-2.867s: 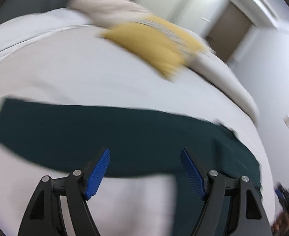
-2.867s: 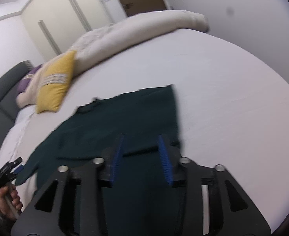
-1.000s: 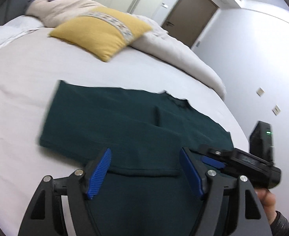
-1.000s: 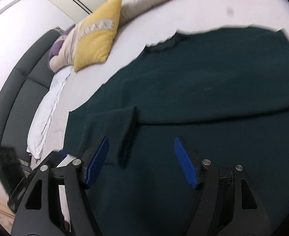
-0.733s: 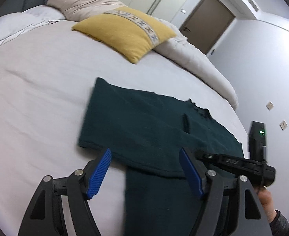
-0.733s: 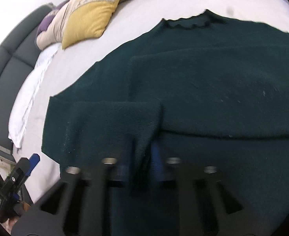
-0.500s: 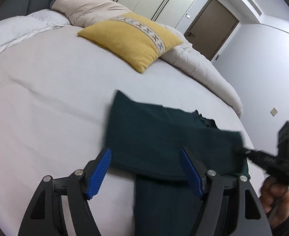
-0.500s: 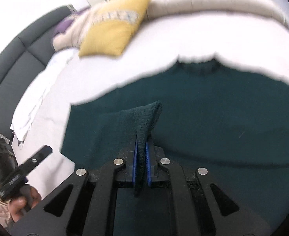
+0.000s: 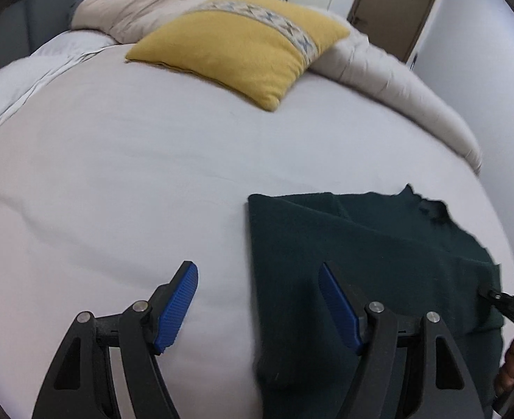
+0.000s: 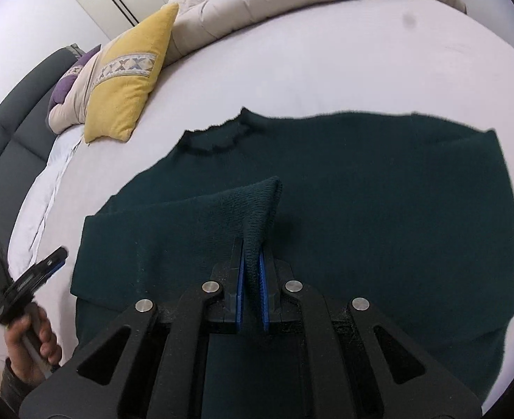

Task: Fold small clothes

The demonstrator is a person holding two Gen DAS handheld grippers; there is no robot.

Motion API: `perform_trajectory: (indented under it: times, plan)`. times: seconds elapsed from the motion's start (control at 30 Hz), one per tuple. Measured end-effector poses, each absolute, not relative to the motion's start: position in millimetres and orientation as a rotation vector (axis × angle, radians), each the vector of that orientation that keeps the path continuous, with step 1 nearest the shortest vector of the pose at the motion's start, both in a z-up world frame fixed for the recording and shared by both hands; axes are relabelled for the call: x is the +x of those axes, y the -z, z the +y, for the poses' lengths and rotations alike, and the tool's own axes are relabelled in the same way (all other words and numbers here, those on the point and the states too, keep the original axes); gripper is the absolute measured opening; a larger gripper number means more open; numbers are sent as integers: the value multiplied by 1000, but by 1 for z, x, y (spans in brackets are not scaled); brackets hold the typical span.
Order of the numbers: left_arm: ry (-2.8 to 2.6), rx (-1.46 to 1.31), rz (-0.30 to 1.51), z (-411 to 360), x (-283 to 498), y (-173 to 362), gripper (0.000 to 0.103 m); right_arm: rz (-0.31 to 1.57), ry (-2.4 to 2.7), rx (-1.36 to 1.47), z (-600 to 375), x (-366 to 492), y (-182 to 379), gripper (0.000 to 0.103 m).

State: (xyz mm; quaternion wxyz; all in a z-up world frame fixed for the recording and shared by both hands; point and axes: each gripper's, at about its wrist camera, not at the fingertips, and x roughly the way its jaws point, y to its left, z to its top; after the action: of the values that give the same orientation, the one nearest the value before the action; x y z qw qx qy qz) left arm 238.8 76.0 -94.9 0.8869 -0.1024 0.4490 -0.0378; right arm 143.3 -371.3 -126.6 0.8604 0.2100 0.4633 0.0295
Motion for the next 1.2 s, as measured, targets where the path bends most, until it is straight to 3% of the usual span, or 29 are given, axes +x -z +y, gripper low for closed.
perform_trajectory:
  times: [0.2, 0.23, 0.33, 0.63, 0.7, 0.83, 0.9, 0.97, 1.03, 1.1, 1.17, 1.2]
  plan:
    - [61, -181, 986, 62, 253, 119, 45, 981, -65, 475, -382, 144, 147, 6]
    - [74, -178, 984, 60, 252, 119, 30, 983, -66, 490, -385, 140, 149, 6]
    - [86, -146, 979, 55, 253, 112, 9, 975, -68, 555, -394, 136, 158, 6]
    - [100, -131, 941, 52, 254, 121, 10, 972, -18, 551, -398, 137, 163, 5]
    - [112, -159, 938, 59, 254, 118, 15, 978, -33, 561, -399, 140, 168, 6]
    - [87, -222, 902, 73, 240, 103, 17, 991, -11, 569, -399, 134, 157, 11]
    - [84, -219, 871, 73, 227, 92, 26, 983, -7, 577, -399, 128, 152, 17]
    - [93, -187, 870, 67, 218, 89, 43, 967, -17, 582, -396, 121, 147, 27]
    - [91, -80, 894, 50, 212, 96, 48, 962, -22, 556, -390, 114, 143, 33]
    - [87, -35, 935, 43, 212, 110, 47, 995, -21, 519, -382, 114, 147, 33]
    - [104, -81, 955, 48, 213, 121, 38, 1007, -15, 485, -378, 112, 153, 33]
    - [112, -88, 948, 49, 213, 121, 34, 1005, -13, 475, -377, 111, 154, 27]
